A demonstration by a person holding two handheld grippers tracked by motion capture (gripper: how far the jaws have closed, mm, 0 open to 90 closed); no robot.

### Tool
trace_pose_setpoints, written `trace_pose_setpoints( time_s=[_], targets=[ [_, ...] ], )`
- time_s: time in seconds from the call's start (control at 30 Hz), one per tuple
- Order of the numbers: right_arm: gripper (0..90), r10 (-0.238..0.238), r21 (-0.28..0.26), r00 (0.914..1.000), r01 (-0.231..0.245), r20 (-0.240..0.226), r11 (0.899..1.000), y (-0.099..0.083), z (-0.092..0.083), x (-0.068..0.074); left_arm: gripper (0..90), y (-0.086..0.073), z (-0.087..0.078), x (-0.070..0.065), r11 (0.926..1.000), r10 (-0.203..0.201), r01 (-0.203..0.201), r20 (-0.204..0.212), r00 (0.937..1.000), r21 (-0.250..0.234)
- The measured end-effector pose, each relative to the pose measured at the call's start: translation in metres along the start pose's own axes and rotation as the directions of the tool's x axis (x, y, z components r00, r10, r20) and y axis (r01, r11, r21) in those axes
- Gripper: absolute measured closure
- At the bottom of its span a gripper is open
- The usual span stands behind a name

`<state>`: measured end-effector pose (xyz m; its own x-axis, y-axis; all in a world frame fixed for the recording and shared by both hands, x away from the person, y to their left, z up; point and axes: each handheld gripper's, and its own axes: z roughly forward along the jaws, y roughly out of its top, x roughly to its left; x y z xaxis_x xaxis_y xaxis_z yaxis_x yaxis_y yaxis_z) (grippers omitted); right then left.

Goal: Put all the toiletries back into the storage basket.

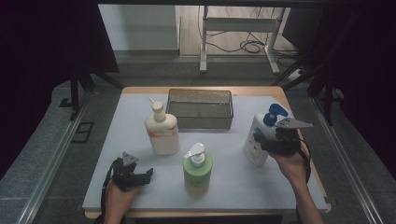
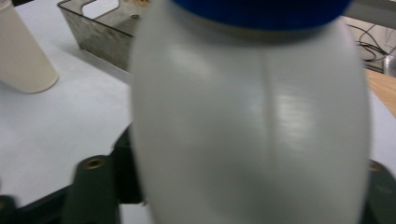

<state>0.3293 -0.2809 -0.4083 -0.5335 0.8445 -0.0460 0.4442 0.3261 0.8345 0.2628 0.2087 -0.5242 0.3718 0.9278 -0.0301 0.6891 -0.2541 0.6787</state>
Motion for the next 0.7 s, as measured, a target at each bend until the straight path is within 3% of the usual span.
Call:
trace_pose_setpoints(
  time_s=[0.7],
  targets=[
    [37.5, 0.006, 0.015, 0.9997, -0.006, -0.023, 1.0, 0.0013, -0.0049, -0.0007, 12.0, 0.0, 0.0001, 0.0, 1.0, 0.0, 0.0, 0.0, 1.0, -0.001]
  ],
)
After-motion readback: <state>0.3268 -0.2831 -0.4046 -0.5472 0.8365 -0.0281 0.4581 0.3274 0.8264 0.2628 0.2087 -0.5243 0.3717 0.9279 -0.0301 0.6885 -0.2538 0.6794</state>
